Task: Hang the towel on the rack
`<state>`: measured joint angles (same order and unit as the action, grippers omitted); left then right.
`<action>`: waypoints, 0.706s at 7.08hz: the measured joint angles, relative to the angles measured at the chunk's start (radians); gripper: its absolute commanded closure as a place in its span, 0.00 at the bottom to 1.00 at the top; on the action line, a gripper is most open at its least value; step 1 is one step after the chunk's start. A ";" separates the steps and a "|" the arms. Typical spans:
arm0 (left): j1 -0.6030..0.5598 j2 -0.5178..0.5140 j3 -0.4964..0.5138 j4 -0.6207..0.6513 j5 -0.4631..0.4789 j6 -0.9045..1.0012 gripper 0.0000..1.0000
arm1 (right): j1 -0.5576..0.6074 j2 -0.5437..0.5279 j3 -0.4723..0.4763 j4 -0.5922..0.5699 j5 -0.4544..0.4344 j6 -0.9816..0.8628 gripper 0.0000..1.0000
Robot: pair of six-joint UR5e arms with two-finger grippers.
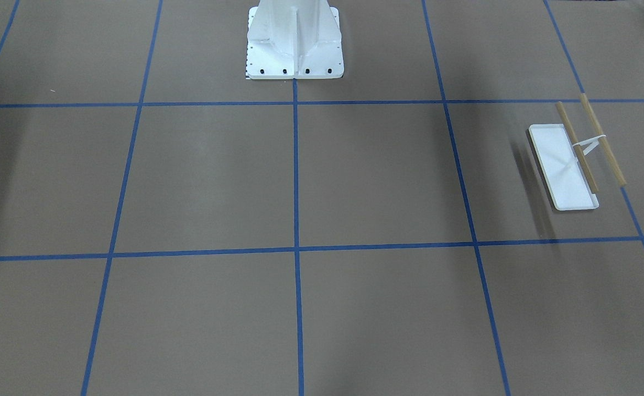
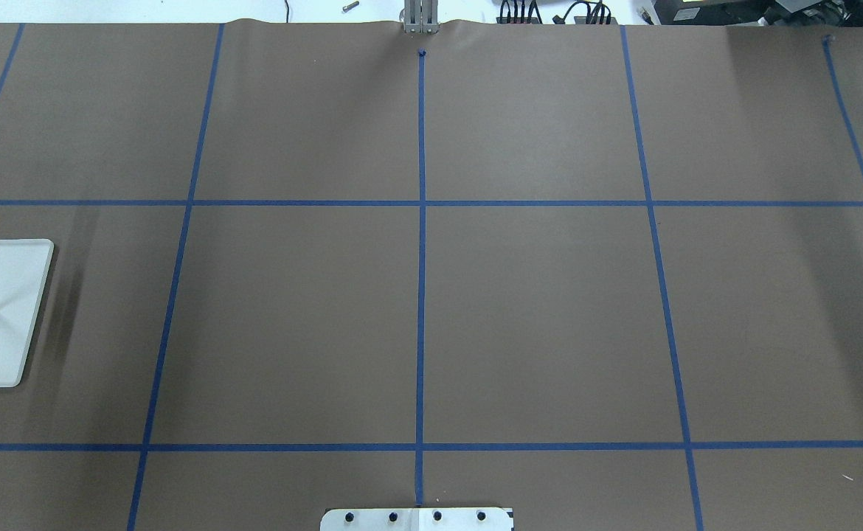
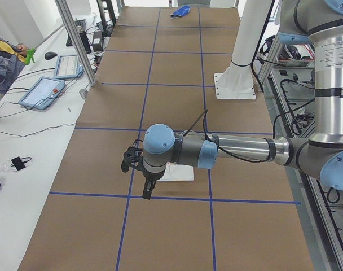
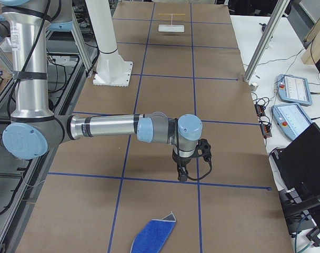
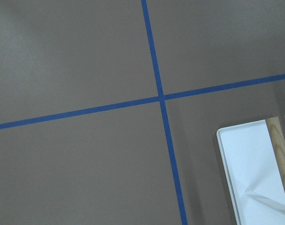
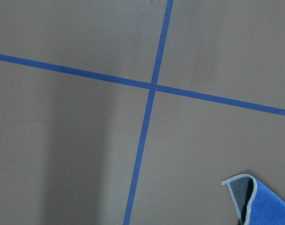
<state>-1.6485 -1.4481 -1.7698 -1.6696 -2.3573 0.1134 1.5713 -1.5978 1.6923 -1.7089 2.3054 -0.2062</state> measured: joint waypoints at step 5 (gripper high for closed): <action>-0.001 0.032 -0.009 -0.050 -0.007 0.003 0.02 | -0.012 -0.031 -0.012 0.000 0.065 -0.004 0.00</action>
<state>-1.6492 -1.4158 -1.7784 -1.7198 -2.3641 0.1161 1.5589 -1.6289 1.6800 -1.7090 2.3701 -0.2105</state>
